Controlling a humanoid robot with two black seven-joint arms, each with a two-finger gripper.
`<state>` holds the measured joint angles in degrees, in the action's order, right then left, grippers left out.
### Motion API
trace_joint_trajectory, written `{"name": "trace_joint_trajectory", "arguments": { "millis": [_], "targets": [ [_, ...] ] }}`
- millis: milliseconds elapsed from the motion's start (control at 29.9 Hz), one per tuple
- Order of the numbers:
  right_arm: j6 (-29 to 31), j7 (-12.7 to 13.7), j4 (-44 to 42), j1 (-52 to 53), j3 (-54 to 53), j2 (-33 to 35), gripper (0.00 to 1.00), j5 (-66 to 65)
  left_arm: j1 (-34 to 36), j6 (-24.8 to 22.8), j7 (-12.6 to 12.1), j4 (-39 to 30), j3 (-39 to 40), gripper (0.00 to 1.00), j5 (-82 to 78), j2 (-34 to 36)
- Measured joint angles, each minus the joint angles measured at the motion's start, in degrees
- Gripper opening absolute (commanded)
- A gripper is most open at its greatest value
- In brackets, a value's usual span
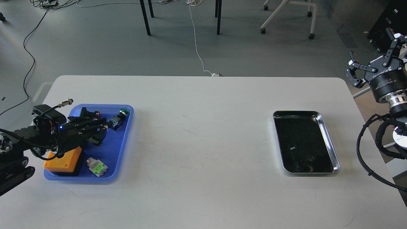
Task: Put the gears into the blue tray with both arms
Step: 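Lower the black piece into the blue tray and open the left gripper, then withdraw the left arm and bring the right gripper forward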
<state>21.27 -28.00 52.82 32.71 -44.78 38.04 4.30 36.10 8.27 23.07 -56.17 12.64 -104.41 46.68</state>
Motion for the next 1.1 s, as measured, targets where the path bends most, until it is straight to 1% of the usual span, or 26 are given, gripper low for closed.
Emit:
{"name": "trace_joint_trajectory", "arguments": {
  "millis": [67,167,201,234,267,334,368,435,702,836,903,1003,1103],
  "targets": [
    [0.0,0.0,0.0,0.06,0.01,0.31,0.98,0.0,-0.62,0.0,-0.07,0.41,-0.05,0.25,-0.18,0.0],
    [0.0,0.0,0.0,0.12,-0.07,0.67,0.98,0.05,-1.33,0.0,-0.11,1.22,-0.06,0.3,-0.23,-0.18],
    [0.0,0.0,0.0,0.13,-0.08,0.72,0.98,0.06,-1.44,0.01,-0.12,1.49,-0.07,0.35,-0.24,-0.3],
    [0.0,0.0,0.0,0.14,-0.1,0.85,0.98,0.06,-1.49,0.0,-0.13,1.66,-0.07,0.46,-0.25,-0.42],
    [0.0,0.0,0.01,0.15,-0.1,1.09,0.98,0.07,-1.53,0.0,-0.16,1.76,-0.07,0.54,-0.26,-0.54],
    [0.03,0.0,0.06,0.15,-0.1,1.65,0.98,0.07,-1.62,0.0,-0.19,1.89,-0.08,0.56,-0.27,-0.76],
    [0.05,0.0,0.07,0.14,-0.09,1.84,0.98,0.07,-1.62,0.02,-0.19,1.92,-0.08,0.59,-0.27,-0.82],
    [0.07,0.0,0.08,0.04,0.03,2.04,0.98,0.07,-1.63,0.05,-0.19,1.93,-0.08,0.7,-0.27,-0.84],
    [0.25,0.0,0.14,0.26,0.91,3.49,0.98,-0.96,-0.91,0.16,-0.04,1.86,1.34,0.93,2.85,-0.71],
    [0.26,0.72,0.26,2.1,3.9,5.74,0.98,-4.99,0.25,0.15,0.26,1.84,4.78,0.98,16.53,-0.6],
    [0.27,1.01,0.75,3.64,6.38,7.02,0.98,-7.6,1.49,0.15,1.22,1.85,6.97,0.98,26.8,-0.76],
    [0.28,1.07,2.1,6.53,10.85,9.29,0.98,-10.56,4.12,-0.43,3.45,1.85,9.65,0.98,41.65,-0.85],
    [0.28,1.07,2.33,10.85,16.38,11.25,0.98,-13.51,7.97,-2.66,4.09,1.88,11.38,0.98,56.85,-1.23]
  ]
}}
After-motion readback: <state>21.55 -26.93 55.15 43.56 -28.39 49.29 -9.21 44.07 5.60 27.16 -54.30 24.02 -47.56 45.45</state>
